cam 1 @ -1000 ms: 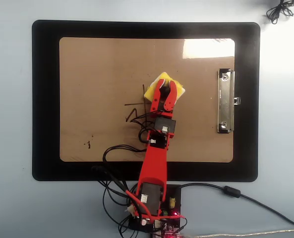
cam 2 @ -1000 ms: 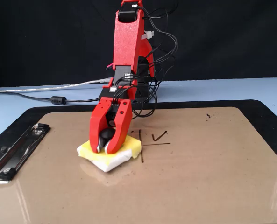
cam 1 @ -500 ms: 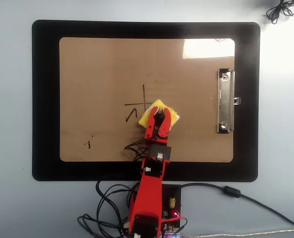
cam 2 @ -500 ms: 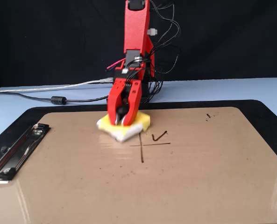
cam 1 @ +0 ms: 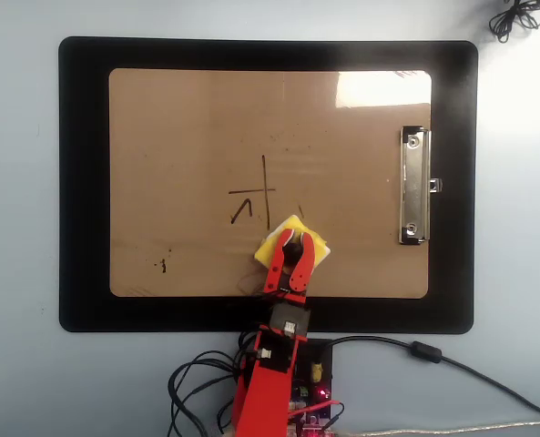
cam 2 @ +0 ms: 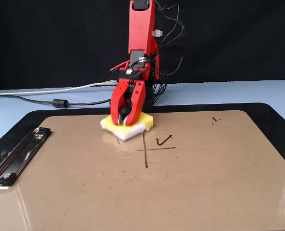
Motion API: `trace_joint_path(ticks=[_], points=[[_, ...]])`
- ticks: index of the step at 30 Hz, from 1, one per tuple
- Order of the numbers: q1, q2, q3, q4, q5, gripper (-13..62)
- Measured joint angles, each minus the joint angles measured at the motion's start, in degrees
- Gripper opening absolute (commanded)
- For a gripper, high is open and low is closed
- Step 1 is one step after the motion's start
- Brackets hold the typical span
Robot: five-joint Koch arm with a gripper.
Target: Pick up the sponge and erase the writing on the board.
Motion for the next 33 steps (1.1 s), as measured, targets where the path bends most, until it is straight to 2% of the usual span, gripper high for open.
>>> trace_joint_path(ticks=[2, 5, 9, 12, 15, 19, 23, 25, 30, 33], points=[[-0.4, 3.8, 0.8, 2.0, 0.3, -7.9], [-0.6, 2.5, -1.8, 5.0, 0.3, -7.9], [-3.6, -10.5, -19.3, 7.2, 0.3, -7.9], [-4.0, -17.0, -22.9, 7.9, 0.1, -7.9], [-4.7, -14.2, -17.3, 6.9, 0.1, -7.9], [-10.4, -2.5, -6.9, 7.8, 0.4, -7.9], [-12.3, -2.3, -6.0, 7.9, 0.2, -7.9], [-12.4, -7.0, -9.9, 8.0, 0.3, -7.9], [-12.7, -29.9, -35.9, 7.4, 0.1, -7.9], [-12.7, -32.0, -37.9, 7.0, 0.0, -7.9]])
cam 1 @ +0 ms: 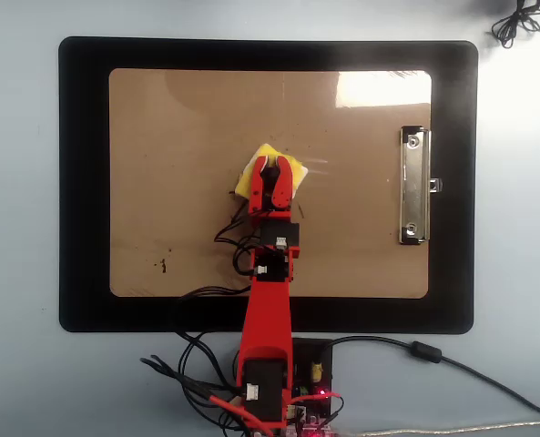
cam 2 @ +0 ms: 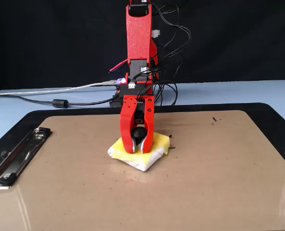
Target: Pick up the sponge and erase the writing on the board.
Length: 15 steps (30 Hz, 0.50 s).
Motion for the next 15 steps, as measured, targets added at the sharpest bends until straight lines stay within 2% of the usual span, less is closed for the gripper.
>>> trace_joint_path(ticks=[2, 6, 10, 13, 15], points=[[0.0, 3.0, 4.0, -0.2, 0.0, -7.9], [0.1, 21.5, 25.0, 0.4, 0.0, -7.9], [0.1, 36.7, 35.2, 3.5, 0.4, -7.9], [0.3, 36.2, 34.3, 5.4, 0.2, -7.9], [-0.2, 28.1, 25.4, 5.4, 0.3, -7.9]])
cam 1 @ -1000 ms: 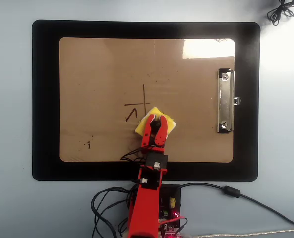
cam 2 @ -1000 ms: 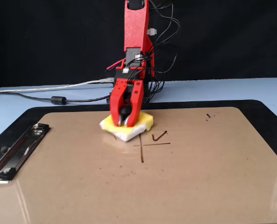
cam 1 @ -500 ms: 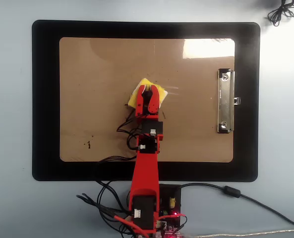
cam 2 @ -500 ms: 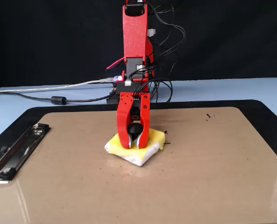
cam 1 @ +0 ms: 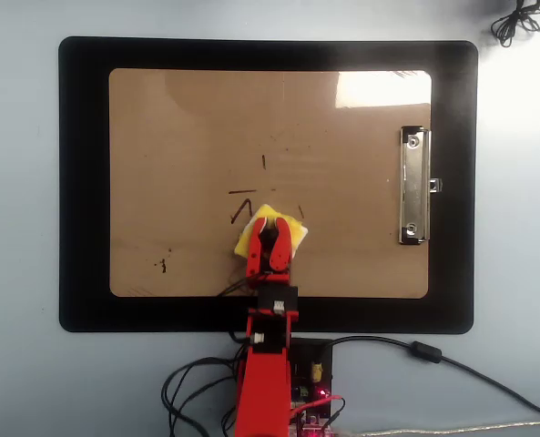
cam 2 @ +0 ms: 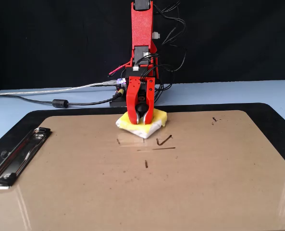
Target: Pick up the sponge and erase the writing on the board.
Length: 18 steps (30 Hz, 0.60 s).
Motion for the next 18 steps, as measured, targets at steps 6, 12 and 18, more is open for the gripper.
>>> trace_joint_path(ticks=[6, 12, 18], points=[[-0.4, -26.5, -27.0, -0.6, -0.3, -7.9], [0.1, -7.6, -3.4, -1.1, -0.3, -7.9], [-0.9, 21.4, 13.6, 8.5, 0.0, -7.9]])
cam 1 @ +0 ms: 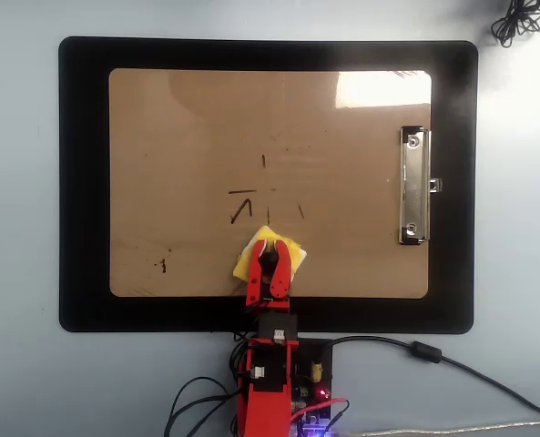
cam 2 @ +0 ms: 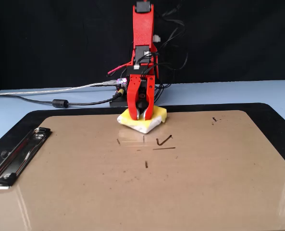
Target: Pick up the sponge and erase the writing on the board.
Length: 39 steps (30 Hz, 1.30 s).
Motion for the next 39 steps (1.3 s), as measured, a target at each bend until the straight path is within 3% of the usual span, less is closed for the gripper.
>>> trace_joint_path(ticks=[3, 5, 10, 13, 15, 19, 23, 27, 33, 39], points=[[-0.3, -1.7, -3.5, 3.3, 0.1, -7.9], [-0.9, -9.2, -11.0, 3.5, 0.1, -7.9], [-1.0, -39.9, -39.6, 2.1, 0.0, -7.9], [-0.1, -51.5, -45.9, -5.1, -0.3, -7.9], [1.2, -50.7, -41.9, -8.6, -0.3, -7.9], [9.8, -33.7, -20.5, -11.7, 2.0, -7.9], [20.0, -18.9, -9.6, -10.9, 6.4, -7.9], [22.1, -20.0, -9.8, -11.0, 7.1, -7.9], [16.9, -36.5, -24.9, -12.0, 6.9, -7.9], [14.5, -21.5, -10.0, -12.2, 5.1, -7.9]])
